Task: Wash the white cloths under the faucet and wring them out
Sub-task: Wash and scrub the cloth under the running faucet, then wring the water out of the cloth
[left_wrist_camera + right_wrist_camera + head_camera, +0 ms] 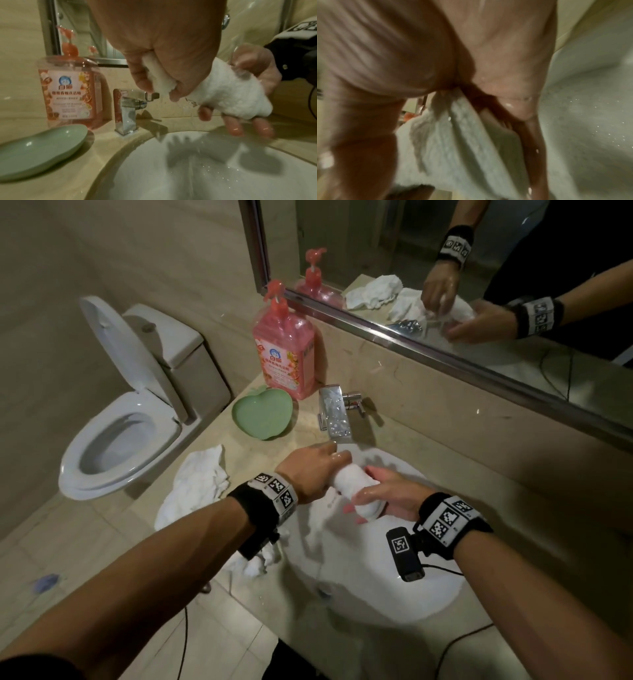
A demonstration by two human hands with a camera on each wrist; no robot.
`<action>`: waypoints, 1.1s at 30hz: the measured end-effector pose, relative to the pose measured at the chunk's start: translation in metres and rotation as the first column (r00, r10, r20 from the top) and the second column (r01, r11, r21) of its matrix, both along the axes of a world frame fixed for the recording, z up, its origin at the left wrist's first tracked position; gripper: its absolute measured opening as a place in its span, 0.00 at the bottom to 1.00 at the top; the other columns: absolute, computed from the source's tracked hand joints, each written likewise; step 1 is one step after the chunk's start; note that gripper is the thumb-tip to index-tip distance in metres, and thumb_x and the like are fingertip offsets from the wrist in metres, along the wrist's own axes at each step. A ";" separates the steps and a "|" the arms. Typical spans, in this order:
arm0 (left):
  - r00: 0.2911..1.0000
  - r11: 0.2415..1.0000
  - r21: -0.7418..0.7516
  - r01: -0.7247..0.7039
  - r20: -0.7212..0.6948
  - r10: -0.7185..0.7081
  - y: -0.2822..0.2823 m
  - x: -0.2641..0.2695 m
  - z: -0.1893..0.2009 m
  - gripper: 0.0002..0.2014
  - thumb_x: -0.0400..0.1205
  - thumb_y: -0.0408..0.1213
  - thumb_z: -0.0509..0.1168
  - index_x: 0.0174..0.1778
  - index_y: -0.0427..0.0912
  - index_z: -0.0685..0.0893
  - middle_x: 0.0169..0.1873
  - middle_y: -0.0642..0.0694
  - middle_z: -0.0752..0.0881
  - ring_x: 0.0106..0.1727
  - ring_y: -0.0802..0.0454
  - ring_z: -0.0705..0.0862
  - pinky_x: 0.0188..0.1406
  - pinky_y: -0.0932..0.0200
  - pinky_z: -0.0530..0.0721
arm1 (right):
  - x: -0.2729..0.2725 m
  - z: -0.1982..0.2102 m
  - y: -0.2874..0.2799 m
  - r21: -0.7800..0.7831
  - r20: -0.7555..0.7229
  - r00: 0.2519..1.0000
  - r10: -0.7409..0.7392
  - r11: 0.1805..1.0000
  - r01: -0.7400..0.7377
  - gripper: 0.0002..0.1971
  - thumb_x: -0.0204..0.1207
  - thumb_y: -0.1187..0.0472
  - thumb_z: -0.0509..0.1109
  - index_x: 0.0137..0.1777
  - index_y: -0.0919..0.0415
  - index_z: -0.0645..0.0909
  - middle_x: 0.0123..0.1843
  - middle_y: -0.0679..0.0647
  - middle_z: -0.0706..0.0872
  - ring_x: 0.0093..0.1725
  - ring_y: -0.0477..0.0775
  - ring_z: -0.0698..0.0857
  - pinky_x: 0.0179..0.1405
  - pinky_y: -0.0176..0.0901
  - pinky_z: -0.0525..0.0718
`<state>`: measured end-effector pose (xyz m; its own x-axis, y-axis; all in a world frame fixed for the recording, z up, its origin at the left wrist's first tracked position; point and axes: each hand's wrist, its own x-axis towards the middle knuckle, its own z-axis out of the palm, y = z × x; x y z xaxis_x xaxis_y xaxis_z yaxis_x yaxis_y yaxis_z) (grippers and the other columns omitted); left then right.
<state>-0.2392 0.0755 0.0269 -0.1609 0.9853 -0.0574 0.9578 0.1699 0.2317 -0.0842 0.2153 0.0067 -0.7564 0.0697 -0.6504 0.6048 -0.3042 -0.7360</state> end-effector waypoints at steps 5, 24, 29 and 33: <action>0.984 0.991 0.015 0.129 -0.128 -0.126 0.011 0.011 0.029 0.18 0.76 0.41 0.72 0.61 0.45 0.80 0.49 0.42 0.84 0.48 0.41 0.85 0.38 0.51 0.85 | 0.014 0.032 0.001 -0.130 0.030 0.998 0.062 0.990 -0.057 0.30 0.69 0.58 0.78 0.71 0.64 0.76 0.56 0.64 0.89 0.50 0.62 0.89 0.45 0.59 0.88; 0.990 0.819 -0.556 -0.139 -0.097 0.102 0.047 0.055 -0.019 0.16 0.80 0.42 0.65 0.63 0.48 0.85 0.58 0.46 0.88 0.58 0.45 0.88 0.56 0.55 0.86 | 0.021 -0.017 -0.021 0.924 0.376 0.886 0.270 -0.041 -0.380 0.10 0.80 0.53 0.69 0.56 0.57 0.82 0.48 0.56 0.91 0.48 0.61 0.90 0.38 0.44 0.74; 0.975 0.783 -0.619 -0.065 0.128 0.182 0.044 0.045 -0.017 0.16 0.76 0.39 0.71 0.60 0.43 0.84 0.48 0.44 0.91 0.46 0.46 0.89 0.42 0.57 0.83 | 0.032 -0.013 -0.018 0.955 0.288 0.884 0.368 -0.040 -0.295 0.24 0.78 0.48 0.74 0.69 0.52 0.70 0.57 0.55 0.84 0.51 0.63 0.88 0.42 0.50 0.75; 0.954 0.888 -0.442 -0.127 0.191 0.232 0.033 0.034 -0.004 0.33 0.70 0.52 0.79 0.68 0.47 0.77 0.58 0.46 0.82 0.56 0.45 0.83 0.54 0.53 0.80 | 0.034 0.010 -0.003 0.918 0.165 0.947 0.275 0.308 -0.249 0.25 0.73 0.48 0.79 0.69 0.51 0.81 0.59 0.52 0.86 0.57 0.58 0.85 0.49 0.46 0.79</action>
<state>-0.2052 0.1081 0.0234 -0.2630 0.8147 -0.5169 0.8289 0.4650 0.3111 -0.0497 0.2120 0.0171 -0.8650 0.4057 -0.2952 0.5002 0.7428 -0.4450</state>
